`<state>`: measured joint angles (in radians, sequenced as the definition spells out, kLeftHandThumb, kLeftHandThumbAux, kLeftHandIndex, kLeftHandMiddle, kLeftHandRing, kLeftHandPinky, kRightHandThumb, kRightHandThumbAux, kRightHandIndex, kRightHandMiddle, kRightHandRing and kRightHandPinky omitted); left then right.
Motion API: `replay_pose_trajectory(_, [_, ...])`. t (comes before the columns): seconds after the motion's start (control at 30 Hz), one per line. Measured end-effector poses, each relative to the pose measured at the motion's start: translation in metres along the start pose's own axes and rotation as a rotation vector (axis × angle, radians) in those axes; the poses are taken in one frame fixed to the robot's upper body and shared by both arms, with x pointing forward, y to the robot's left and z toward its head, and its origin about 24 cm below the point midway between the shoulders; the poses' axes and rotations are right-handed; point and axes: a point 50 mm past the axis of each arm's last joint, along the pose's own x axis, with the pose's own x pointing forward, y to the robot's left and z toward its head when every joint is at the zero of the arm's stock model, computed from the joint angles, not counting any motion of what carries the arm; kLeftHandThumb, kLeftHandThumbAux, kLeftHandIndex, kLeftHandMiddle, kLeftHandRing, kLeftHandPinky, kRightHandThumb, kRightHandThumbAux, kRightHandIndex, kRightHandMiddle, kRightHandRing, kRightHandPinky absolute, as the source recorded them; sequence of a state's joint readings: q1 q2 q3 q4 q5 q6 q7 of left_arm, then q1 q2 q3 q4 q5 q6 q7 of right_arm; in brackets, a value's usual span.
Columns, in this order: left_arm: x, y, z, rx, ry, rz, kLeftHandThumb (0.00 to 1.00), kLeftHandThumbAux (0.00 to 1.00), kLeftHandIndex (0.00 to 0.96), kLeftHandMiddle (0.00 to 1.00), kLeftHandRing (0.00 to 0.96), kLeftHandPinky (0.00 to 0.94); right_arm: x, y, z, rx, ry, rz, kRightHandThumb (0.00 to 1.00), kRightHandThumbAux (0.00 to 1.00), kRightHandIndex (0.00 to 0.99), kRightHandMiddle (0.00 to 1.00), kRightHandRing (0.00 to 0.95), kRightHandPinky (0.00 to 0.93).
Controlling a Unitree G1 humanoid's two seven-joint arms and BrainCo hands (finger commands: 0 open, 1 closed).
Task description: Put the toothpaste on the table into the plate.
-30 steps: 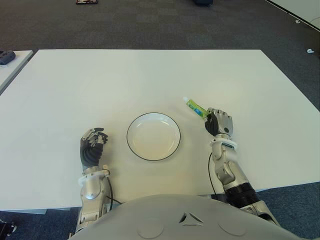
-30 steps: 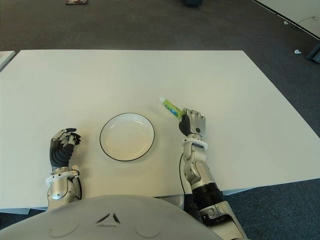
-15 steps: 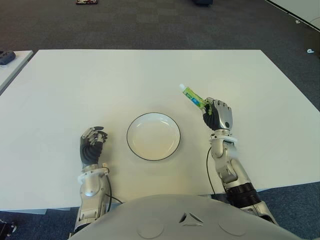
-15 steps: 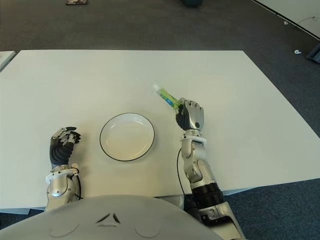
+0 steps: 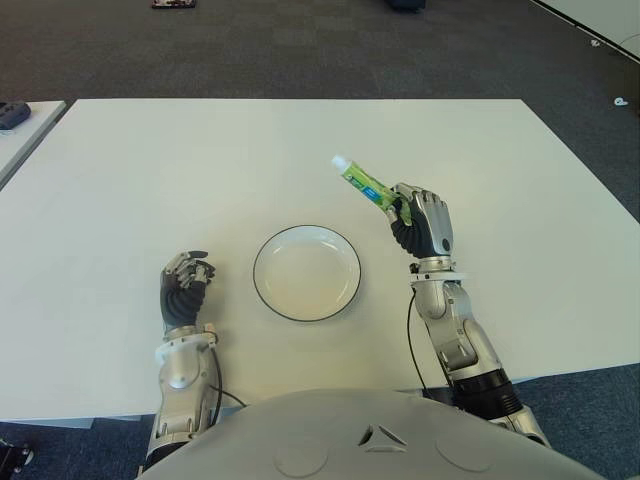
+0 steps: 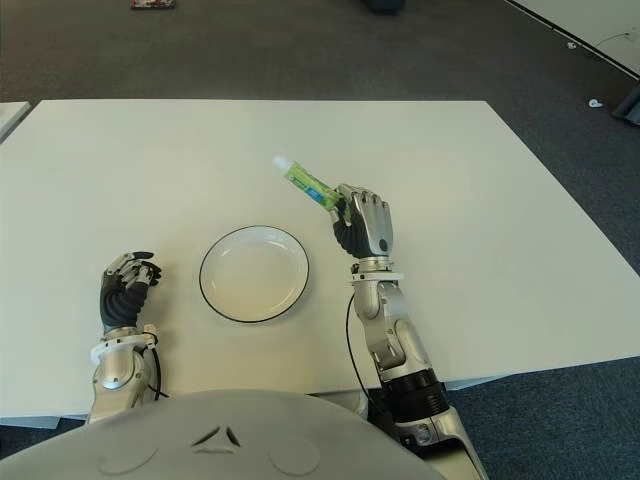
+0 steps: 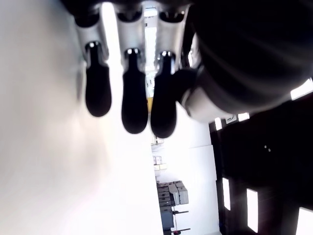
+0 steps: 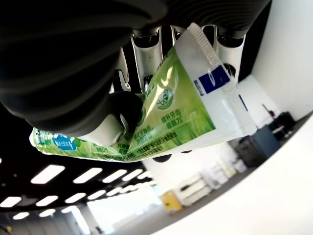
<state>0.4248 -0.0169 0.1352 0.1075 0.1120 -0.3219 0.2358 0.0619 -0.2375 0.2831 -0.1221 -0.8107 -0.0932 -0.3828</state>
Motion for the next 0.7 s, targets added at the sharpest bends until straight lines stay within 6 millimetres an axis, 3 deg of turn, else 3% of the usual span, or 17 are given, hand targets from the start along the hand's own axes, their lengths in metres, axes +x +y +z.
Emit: replay_pose_trajectory(0.7, [0.0, -0.006, 0.007, 0.024, 0.052, 0.017, 0.702, 0.717, 0.43, 0.572, 0.563, 0.545, 0.008, 0.014, 0.044, 0.089, -0.376, 0.219, 0.733, 0.711, 0.441, 0.857, 0.864, 0.872])
